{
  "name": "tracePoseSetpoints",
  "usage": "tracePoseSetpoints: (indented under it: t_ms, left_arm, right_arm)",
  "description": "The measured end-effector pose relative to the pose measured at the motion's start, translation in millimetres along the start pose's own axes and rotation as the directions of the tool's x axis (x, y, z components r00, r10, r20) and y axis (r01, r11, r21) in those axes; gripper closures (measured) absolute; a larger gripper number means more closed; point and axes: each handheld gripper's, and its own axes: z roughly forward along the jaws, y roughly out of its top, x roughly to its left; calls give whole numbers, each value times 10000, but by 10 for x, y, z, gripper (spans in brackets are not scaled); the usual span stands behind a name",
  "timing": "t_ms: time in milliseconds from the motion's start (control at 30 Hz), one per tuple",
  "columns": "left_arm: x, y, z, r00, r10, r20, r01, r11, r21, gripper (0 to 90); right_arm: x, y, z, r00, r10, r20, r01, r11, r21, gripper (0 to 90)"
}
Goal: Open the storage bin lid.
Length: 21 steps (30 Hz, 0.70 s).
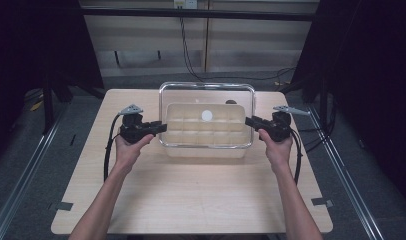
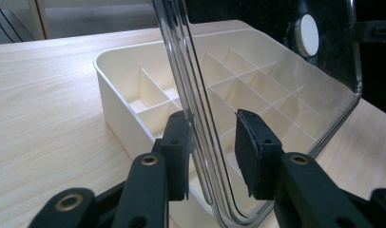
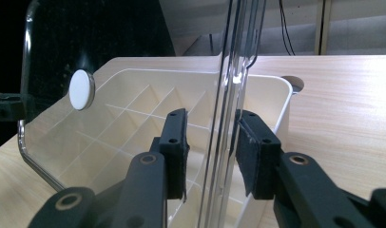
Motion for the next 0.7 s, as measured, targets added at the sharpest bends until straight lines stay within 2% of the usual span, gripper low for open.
tracePoseSetpoints:
  t_ms: [167, 333, 533, 633, 700]
  left_arm:
    - [-53, 12, -55, 9994, 331, -71, -331, 9995, -4, 689]
    - [-68, 10, -68, 9994, 322, -116, -322, 9995, -60, 692]
    - [-66, 10, -108, 9990, 421, -112, -422, 9991, -59, 700]
    - [-84, 7, -148, 9996, 266, -57, -267, 9996, -112, 717]
    - [-109, 15, -188, 9989, 456, -64, -457, 9989, -129, 726]
  right_arm:
    - [49, -4, -94, 9999, -159, -19, 159, 9996, -219, 690]
    - [88, -30, -154, 9996, -298, 2, 298, 9988, -393, 691]
    - [127, -11, -166, 9984, -567, 9, 567, 9980, -283, 699]
    - [143, -5, -187, 9988, -488, -23, 487, 9980, -391, 709]
    - [165, -1, -200, 9985, -551, 37, 552, 9973, -476, 708]
